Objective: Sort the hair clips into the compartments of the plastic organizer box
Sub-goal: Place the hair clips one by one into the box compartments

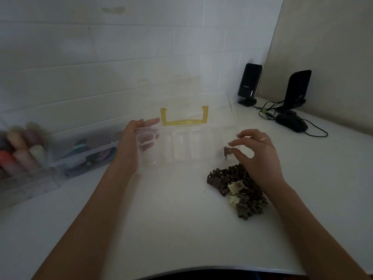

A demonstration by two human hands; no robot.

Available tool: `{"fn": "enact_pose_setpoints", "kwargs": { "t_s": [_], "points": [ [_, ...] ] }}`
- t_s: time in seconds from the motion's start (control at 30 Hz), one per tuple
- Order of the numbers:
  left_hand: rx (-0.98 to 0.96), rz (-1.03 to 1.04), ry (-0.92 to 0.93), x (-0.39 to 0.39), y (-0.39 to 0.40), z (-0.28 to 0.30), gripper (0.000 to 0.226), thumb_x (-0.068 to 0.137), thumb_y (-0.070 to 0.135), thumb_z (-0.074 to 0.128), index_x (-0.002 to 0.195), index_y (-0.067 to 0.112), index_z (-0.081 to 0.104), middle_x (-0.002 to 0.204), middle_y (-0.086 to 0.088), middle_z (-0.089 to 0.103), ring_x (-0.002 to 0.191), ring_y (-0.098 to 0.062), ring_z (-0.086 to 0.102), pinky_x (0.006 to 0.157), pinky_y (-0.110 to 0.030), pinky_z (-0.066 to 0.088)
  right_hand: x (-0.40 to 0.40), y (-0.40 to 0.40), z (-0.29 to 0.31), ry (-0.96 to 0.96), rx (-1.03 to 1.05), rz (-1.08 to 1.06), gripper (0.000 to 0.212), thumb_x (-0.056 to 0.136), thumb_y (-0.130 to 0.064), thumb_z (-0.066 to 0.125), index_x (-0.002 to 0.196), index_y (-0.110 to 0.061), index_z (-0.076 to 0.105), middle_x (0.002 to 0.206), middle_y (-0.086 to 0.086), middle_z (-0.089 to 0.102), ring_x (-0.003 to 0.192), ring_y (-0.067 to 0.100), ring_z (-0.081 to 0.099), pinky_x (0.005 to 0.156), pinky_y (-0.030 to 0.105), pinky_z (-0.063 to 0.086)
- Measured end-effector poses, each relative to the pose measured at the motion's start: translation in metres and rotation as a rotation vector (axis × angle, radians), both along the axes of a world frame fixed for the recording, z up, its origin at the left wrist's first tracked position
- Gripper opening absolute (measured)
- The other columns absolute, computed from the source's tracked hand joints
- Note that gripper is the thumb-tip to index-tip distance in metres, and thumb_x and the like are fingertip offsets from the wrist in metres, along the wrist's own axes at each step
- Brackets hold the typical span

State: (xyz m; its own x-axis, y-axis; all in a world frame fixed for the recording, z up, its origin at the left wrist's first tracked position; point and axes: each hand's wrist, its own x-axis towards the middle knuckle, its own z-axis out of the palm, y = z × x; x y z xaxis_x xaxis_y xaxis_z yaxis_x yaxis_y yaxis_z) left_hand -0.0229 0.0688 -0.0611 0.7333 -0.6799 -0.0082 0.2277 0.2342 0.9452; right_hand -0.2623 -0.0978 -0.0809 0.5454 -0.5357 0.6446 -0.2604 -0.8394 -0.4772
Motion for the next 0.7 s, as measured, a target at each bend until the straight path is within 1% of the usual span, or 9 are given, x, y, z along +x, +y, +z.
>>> {"fn": "enact_pose_setpoints", "kwargs": {
  "t_s": [0.07,0.13,0.2,0.3,0.37,0.43,0.53,0.6,0.7],
  "points": [
    [-0.001,0.007,-0.002,-0.001,0.0,0.001,0.044,0.091,0.029,0.036,0.08,0.021,0.078,0.07,-0.002,0.068,0.069,-0.015,0.058,0.055,-0.018,0.048,-0.001,-0.001,0.001,-0.035,0.049,0.016,0.012,0.08,-0.017,0.072,0.09,-0.024,0.073,0.099,-0.009,0.055,0.082,0.007,0.051,0.067,0.01,0.037],
    [0.003,0.016,-0.014,-0.001,-0.001,0.001,0.044,0.09,0.029,0.036,0.079,0.02,0.078,0.072,-0.002,0.069,0.073,-0.017,0.058,0.061,-0.023,0.048,-0.006,0.0,0.008,-0.054,0.136,0.053,0.011,0.08,-0.018,0.073,0.088,-0.025,0.074,0.087,-0.008,0.06,0.069,0.006,0.052,0.061,0.009,0.038],
    [0.006,0.026,-0.009,0.0,-0.001,0.0,0.045,0.09,0.029,0.036,0.077,0.02,0.078,0.071,-0.002,0.069,0.075,-0.018,0.057,0.068,-0.026,0.044,-0.014,0.0,0.014,0.033,0.237,0.135,0.007,0.08,-0.021,0.073,0.082,-0.028,0.073,0.066,-0.009,0.062,0.055,0.007,0.05,0.054,0.012,0.038],
    [0.015,0.033,-0.006,0.001,-0.002,-0.002,0.042,0.088,0.031,0.039,0.082,0.019,0.078,0.075,-0.006,0.067,0.076,-0.02,0.056,0.072,-0.028,0.044,-0.02,0.0,0.016,0.22,0.276,0.24,0.004,0.079,-0.028,0.073,0.076,-0.03,0.073,0.043,-0.004,0.049,0.04,0.006,0.034,0.047,0.02,0.032],
    [0.001,0.055,-0.001,0.001,-0.003,-0.003,0.042,0.088,0.029,0.039,0.08,0.018,0.078,0.073,-0.005,0.068,0.075,-0.02,0.057,0.072,-0.028,0.044,-0.018,-0.001,0.013,0.333,0.23,0.23,0.006,0.079,-0.031,0.072,0.08,-0.036,0.074,0.041,-0.005,0.044,0.039,0.008,0.033,0.047,0.021,0.03],
    [-0.013,0.087,-0.012,-0.001,-0.004,-0.002,0.045,0.089,0.026,0.036,0.074,0.019,0.078,0.067,-0.001,0.069,0.073,-0.018,0.057,0.07,-0.025,0.045,-0.015,0.0,0.01,0.446,0.164,0.179,0.009,0.08,-0.039,0.069,0.088,-0.043,0.072,0.041,-0.007,0.042,0.041,0.007,0.038,0.048,0.022,0.029],
    [-0.02,0.106,-0.02,-0.005,-0.007,0.0,0.048,0.09,0.024,0.034,0.069,0.021,0.077,0.063,0.003,0.069,0.072,-0.015,0.057,0.07,-0.024,0.044,-0.013,0.002,0.009,0.528,0.152,0.17,0.016,0.081,-0.049,0.064,0.096,-0.048,0.069,0.043,-0.015,0.049,0.048,-0.001,0.047,0.048,0.02,0.03],
    [-0.022,0.11,-0.021,-0.005,-0.007,-0.001,0.048,0.09,0.024,0.034,0.069,0.021,0.077,0.063,0.003,0.068,0.072,-0.015,0.056,0.07,-0.024,0.044,-0.012,0.004,0.009,0.54,0.177,0.196,0.014,0.081,-0.048,0.064,0.092,-0.045,0.071,0.046,-0.016,0.055,0.051,-0.003,0.05,0.051,0.022,0.036],
    [-0.005,0.124,-0.023,-0.003,-0.007,-0.002,0.042,0.089,0.025,0.036,0.079,0.018,0.076,0.066,0.002,0.069,0.074,-0.016,0.057,0.073,-0.025,0.044,-0.01,0.003,0.009,0.484,0.211,0.229,0.005,0.081,-0.037,0.069,0.082,-0.038,0.074,0.053,-0.008,0.06,0.047,0.003,0.048,0.053,0.025,0.04]
  ]
}}
